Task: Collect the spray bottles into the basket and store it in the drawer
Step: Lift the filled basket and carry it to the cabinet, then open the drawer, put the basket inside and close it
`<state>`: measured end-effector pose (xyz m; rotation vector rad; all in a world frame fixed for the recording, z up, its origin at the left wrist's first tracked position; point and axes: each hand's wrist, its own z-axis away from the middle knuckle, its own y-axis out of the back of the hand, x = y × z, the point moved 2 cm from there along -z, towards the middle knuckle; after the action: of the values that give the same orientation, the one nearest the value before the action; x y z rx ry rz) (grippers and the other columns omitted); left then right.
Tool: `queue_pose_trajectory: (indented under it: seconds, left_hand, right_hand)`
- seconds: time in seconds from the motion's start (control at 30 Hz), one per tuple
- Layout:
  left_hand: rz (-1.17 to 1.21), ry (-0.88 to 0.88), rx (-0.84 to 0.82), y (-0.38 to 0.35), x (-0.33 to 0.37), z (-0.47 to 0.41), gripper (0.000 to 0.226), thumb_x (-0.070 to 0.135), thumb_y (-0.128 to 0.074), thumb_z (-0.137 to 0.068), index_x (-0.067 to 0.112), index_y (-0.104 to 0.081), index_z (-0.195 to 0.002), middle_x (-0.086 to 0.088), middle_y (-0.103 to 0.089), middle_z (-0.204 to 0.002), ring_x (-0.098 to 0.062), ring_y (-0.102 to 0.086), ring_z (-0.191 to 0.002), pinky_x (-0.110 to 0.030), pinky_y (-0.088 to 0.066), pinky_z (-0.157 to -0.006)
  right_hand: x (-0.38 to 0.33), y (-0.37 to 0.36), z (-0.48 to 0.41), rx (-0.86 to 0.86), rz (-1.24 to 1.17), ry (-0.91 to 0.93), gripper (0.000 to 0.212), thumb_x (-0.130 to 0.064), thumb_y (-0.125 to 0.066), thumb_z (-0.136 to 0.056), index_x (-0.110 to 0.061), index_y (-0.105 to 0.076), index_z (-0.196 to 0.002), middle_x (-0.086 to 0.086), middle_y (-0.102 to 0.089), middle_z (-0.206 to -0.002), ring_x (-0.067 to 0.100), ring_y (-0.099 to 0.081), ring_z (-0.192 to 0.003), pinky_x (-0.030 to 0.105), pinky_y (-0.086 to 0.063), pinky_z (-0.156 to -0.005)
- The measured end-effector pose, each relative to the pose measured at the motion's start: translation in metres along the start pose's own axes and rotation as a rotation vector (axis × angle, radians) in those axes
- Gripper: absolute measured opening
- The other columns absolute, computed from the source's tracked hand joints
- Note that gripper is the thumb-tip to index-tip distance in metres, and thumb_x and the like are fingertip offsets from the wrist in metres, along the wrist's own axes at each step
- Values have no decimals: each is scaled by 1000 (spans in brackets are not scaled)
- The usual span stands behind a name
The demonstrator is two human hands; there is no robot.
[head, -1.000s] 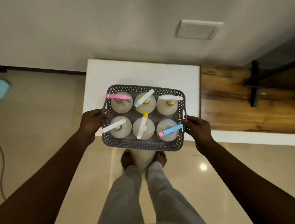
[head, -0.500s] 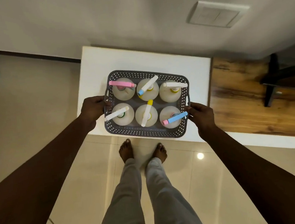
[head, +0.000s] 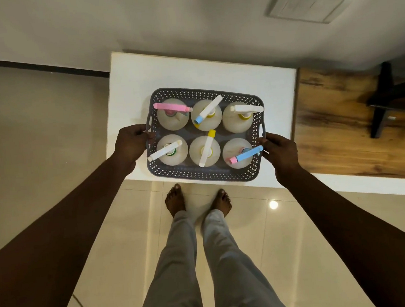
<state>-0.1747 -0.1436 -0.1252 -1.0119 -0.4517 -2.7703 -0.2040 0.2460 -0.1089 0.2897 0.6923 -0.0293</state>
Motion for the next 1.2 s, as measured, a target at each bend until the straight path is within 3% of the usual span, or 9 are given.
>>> queue_pose_trajectory:
  seconds: [0.17, 0.4, 0.63, 0.7, 0.83, 1.03, 1.1, 1.13, 1.2]
  left_hand:
    - [-25, 25, 121, 19, -17, 5, 28, 4, -59, -97, 2, -72, -122, -17, -74, -106, -24, -68, -84, -35, -56, -80]
    - [40, 48, 262, 61, -64, 41, 28, -1, -56, -97, -3, -67, -122, -12, -64, -88, -20, -59, -69, -29, -50, -67]
    - [-22, 81, 365, 103, -117, 75, 37, 0, -55, -99, -3, -61, -136, -19, -62, -104, -23, -58, -74, -45, -54, -84]
    - [-56, 89, 378, 110, -131, 81, 37, 5, -57, -100, 2, -61, -137, -23, -65, -111, -28, -63, -83, -51, -54, -98]
    - [-135, 86, 327, 113, -156, 91, 49, 17, -67, -100, 11, -55, -147, -16, -58, -146, -34, -57, -135, -56, -46, -115]
    - [-107, 31, 306, 105, -184, 71, 66, 35, -65, -101, 15, -40, -159, -7, -47, -160, -27, -47, -146, -50, -40, -121]
    - [-50, 27, 308, 104, -188, 59, 56, 38, -65, -101, 21, -48, -152, -3, -53, -152, -21, -54, -136, -42, -45, -116]
    - [-12, 32, 303, 102, -191, 52, 37, 37, -65, -101, 28, -58, -136, 2, -61, -133, -14, -60, -117, -35, -51, -102]
    - [38, 14, 296, 99, -194, 38, 3, 32, -64, -99, 32, -61, -98, 11, -54, -90, -3, -49, -75, -23, -47, -72]
  right_hand:
    - [13, 4, 18, 61, -35, -8, 37, -6, -65, -101, -5, -64, -138, 20, -71, -128, 29, -68, -112, 50, -56, -106]
    - [67, 14, 67, 175, -68, -10, 31, -11, -65, -100, -11, -70, -131, 12, -73, -123, 21, -69, -105, 46, -60, -98]
    - [132, 26, 125, 203, -80, -76, 30, -9, -65, -101, -8, -70, -130, 10, -73, -119, 29, -69, -113, 51, -58, -104]
    - [148, 28, 134, 186, -71, -91, 29, -7, -65, -101, -7, -71, -129, 9, -73, -117, 25, -69, -107, 52, -57, -105]
    - [174, 32, 137, 161, -71, -86, 28, -9, -67, -99, -10, -72, -127, 14, -72, -123, 24, -69, -108, 52, -58, -105]
    - [207, 38, 110, 123, -217, -46, 41, -17, -73, -98, -13, -63, -137, 17, -61, -143, 29, -64, -128, 48, -58, -105]
    - [215, 41, 101, 125, -244, -32, 48, -20, -74, -97, -13, -60, -141, 12, -60, -141, 23, -64, -125, 47, -58, -105]
    - [219, 43, 98, 131, -247, -19, 50, -21, -75, -96, -13, -58, -143, 8, -59, -138, 20, -63, -122, 47, -58, -105]
    - [226, 45, 93, 142, -238, 13, 55, -23, -74, -97, -15, -54, -147, 6, -55, -141, 18, -62, -124, 45, -58, -105]
